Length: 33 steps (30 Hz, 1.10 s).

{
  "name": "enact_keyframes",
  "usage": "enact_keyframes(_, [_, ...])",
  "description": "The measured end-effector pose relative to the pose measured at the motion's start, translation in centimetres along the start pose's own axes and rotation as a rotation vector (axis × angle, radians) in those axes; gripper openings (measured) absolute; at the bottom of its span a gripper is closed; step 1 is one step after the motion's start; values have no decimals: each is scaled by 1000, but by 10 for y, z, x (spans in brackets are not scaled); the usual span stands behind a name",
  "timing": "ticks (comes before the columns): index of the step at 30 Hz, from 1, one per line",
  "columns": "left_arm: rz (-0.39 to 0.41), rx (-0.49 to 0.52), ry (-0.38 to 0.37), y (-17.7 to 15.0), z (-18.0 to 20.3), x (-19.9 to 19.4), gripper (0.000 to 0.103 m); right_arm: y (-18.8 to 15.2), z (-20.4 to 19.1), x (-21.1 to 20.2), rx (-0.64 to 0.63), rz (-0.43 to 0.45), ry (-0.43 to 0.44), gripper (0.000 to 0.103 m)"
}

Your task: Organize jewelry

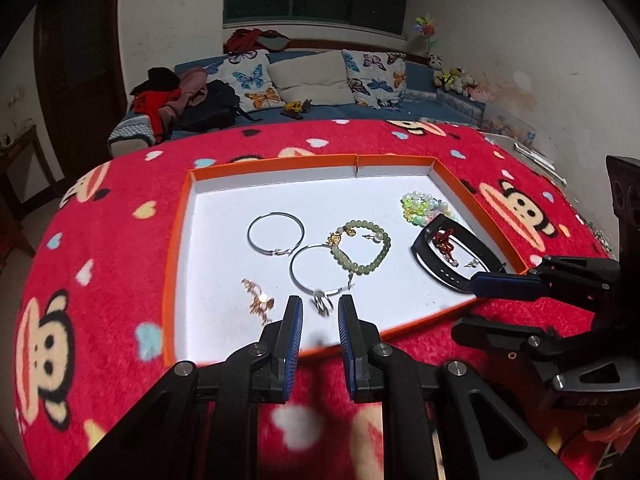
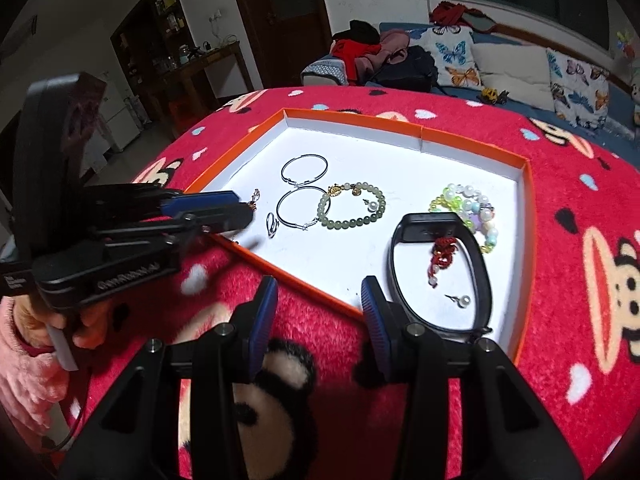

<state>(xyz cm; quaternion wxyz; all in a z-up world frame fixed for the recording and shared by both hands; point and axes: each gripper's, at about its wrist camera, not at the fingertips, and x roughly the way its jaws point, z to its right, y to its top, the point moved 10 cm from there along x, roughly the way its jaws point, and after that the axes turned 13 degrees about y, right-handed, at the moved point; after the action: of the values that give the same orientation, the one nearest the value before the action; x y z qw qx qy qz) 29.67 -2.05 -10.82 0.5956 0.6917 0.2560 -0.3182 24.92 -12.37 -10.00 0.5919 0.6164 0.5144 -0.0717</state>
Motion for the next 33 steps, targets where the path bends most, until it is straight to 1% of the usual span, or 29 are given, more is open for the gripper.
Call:
enact_keyframes(2, [7,-11,2,-3,-1,-10,20,-3,-4,-5,7,4,12,45])
enact_keyframes(5, [11,-29,7,-9,0,-25,23,-8,-8,-11,2,8,2,45])
enact_keyframes(6, [12,-36,13,-12,0,-30,29,-11,-9,-12,4,8,-1,45])
enact_keyframes(7, [14,-43,15,-15,0,-35,39,-14,-10,-13,7,8,-2,45])
enact_keyframes(9, [28,-54,17,-20,1,-48,48,-18,-11,-16,6,9,-10,45])
enact_keyframes(11, [37,-60,35,-26,2,-58,56,-24,-12,-19,-5,10,-38,46])
enact_keyframes(12, [39,-65,44,-29,3,-63,66,-27,-13,-20,-7,10,-45,47])
enact_keyframes(13, [46,-69,57,-32,3,-68,73,-30,-14,-22,-8,9,-47,48])
enact_keyframes(15, [57,-66,78,-37,5,-76,74,-35,-16,-25,-11,11,-57,53])
enact_keyframes(18, [67,-67,104,-49,8,-91,84,-44,-20,-31,-13,17,-70,54])
enact_keyframes(21, [74,-73,123,-58,7,-102,90,-53,-22,-38,-1,24,-69,57])
enact_keyframes(26, [81,-88,142,-78,6,-121,93,-67,-22,-47,26,32,-75,58])
enact_keyframes(28, [82,-89,156,-86,4,-127,97,-73,-21,-52,22,34,-102,59])
enact_keyframes(30, [85,-95,179,-94,3,-132,101,-79,-21,-55,24,33,-109,60])
enact_keyframes(31, [88,-100,184,-97,2,-135,102,-82,-20,-56,29,33,-108,60])
enact_keyframes(33, [88,-112,177,-103,1,-138,102,-87,-20,-59,38,33,-111,61])
